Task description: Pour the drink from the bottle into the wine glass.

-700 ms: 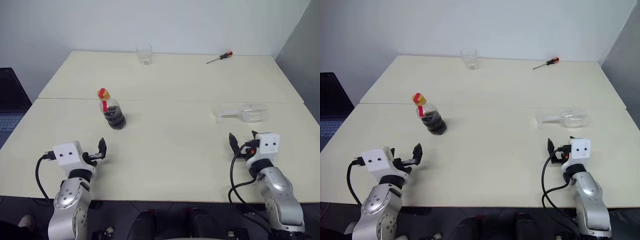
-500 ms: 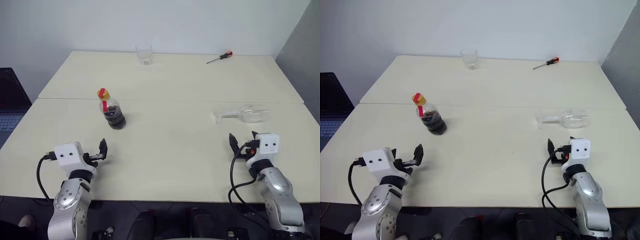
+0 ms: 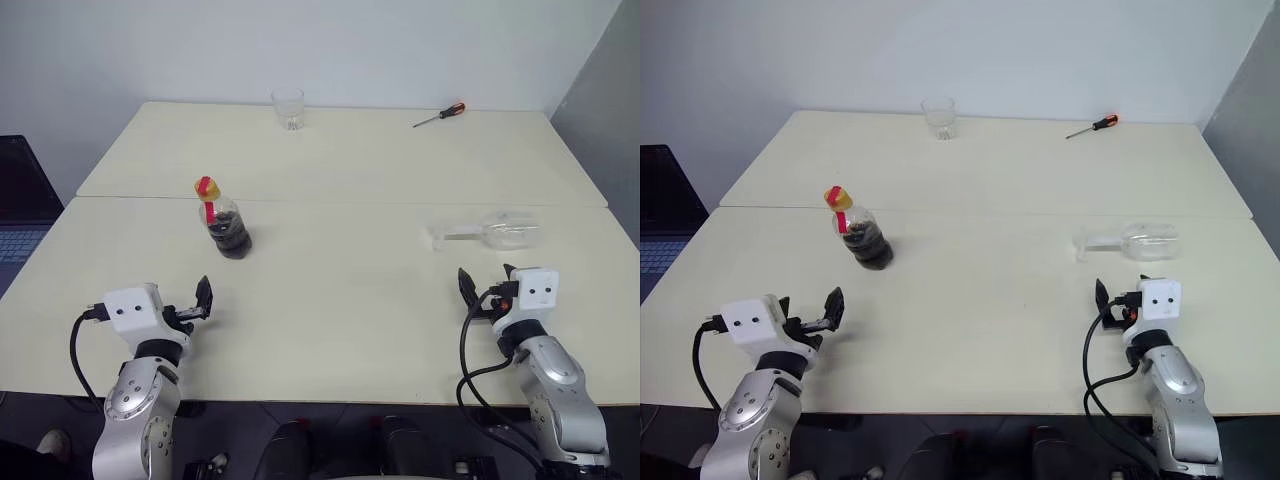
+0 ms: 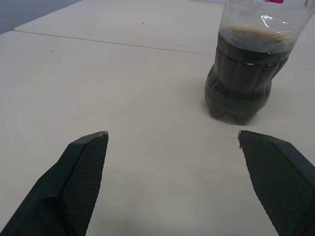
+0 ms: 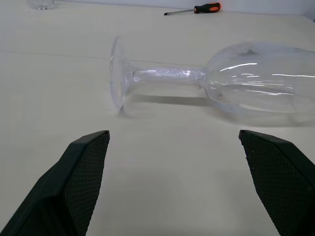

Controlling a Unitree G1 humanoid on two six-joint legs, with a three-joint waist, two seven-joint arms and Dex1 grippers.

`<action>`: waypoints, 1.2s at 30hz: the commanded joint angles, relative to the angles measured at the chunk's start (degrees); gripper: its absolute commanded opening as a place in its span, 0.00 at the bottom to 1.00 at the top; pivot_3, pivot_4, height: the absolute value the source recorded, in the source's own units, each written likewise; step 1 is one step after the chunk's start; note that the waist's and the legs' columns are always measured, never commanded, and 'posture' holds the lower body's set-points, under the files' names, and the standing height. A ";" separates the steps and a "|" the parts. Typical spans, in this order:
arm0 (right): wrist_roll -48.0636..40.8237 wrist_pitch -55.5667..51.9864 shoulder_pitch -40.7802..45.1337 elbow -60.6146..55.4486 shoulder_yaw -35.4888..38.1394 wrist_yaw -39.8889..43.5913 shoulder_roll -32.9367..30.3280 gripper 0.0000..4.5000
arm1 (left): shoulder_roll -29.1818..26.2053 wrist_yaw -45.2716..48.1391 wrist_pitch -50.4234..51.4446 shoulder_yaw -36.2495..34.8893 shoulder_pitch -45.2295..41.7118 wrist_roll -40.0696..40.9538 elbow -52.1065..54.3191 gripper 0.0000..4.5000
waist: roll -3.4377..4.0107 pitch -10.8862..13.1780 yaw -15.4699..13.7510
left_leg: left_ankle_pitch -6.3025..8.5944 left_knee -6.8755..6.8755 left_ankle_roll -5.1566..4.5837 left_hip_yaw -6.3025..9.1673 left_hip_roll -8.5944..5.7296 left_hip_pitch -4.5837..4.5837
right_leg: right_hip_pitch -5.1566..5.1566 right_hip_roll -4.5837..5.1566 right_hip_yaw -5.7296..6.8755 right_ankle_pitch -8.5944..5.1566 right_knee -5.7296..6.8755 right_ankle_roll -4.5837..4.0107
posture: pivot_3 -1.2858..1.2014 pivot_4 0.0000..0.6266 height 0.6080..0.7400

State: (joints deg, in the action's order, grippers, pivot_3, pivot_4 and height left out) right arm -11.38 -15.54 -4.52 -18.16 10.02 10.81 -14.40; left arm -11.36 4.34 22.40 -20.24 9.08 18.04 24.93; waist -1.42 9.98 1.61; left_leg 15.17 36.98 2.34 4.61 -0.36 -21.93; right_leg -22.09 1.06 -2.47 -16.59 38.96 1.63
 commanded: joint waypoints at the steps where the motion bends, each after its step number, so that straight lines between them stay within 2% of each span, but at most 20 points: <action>1: -0.34 0.31 -0.67 -3.08 0.41 0.37 -0.22 1.00 | -0.68 -0.06 -0.08 -0.23 -1.18 0.22 2.17 1.00 | 0.00 0.00 -0.01 | 0.00 0.00 0.00 0.00 0.00 0.00 | 0.00 0.00 0.01 0.00 0.00 0.00 | 0.52 0.24 1.00; 7: -6.46 -2.38 -2.41 -8.16 -0.70 8.71 -3.62 1.00 | -3.37 0.79 0.83 1.95 -4.96 -2.36 -0.94 1.00 | 0.00 0.00 -0.04 | 0.00 0.01 0.00 0.01 -0.02 0.00 | 0.00 0.00 0.02 0.00 0.00 0.00 | 0.52 0.24 1.00; 12: -14.82 -5.73 -0.60 -11.31 -1.95 20.48 -10.29 1.00 | -5.25 2.28 0.01 5.39 -8.67 -4.82 -6.12 1.00 | 0.00 0.00 -0.02 | 0.00 0.01 0.00 0.01 -0.02 0.02 | 0.02 -0.02 0.03 0.00 0.00 0.00 | 0.52 0.24 1.00; 15: -16.72 -6.68 1.31 -12.03 -4.02 24.90 -13.26 1.00 | -5.85 2.00 -1.67 6.38 -11.36 -7.01 -10.27 1.00 | -0.02 0.01 -0.02 | 0.00 0.01 -0.01 0.02 -0.02 0.02 | 0.03 -0.02 0.08 0.00 0.00 0.00 | 0.52 0.24 1.00; 19: -19.15 -6.83 4.37 -12.71 -6.49 28.07 -13.84 1.00 | -6.27 2.28 -4.54 7.22 -15.05 -8.93 -14.90 1.00 | -0.03 0.02 -0.05 | 0.00 0.01 -0.01 0.03 0.01 -0.01 | 0.03 -0.04 0.13 0.00 0.00 0.00 | 0.52 0.24 1.00; 26: -18.38 -3.08 8.36 -10.96 -10.78 34.80 -14.41 1.00 | -6.54 2.08 -9.54 7.45 -21.18 -11.51 -23.24 1.00 | -0.05 0.02 -0.10 | 0.00 0.02 -0.01 0.06 -0.04 -0.02 | 0.02 0.00 0.11 0.01 -0.01 0.00 | 0.52 0.24 1.00; 36: -17.94 -2.53 13.52 -6.07 -11.70 35.35 -12.43 1.00 | -5.99 3.35 -16.08 9.03 -28.63 -12.81 -34.96 1.00 | -0.05 0.02 -0.11 | 0.00 0.03 0.00 0.11 -0.04 0.00 | 0.02 0.01 0.16 0.01 0.02 0.00 | 0.52 0.24 1.00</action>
State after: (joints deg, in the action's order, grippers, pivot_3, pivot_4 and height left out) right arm -28.74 -19.03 8.42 -23.68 -2.06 46.09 -26.84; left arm -17.32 7.35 7.98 -11.49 -19.05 5.68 -9.73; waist -1.47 10.00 1.51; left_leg 15.17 37.00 2.34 4.70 -0.40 -21.94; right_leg -22.07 1.08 -2.33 -16.58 38.97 1.63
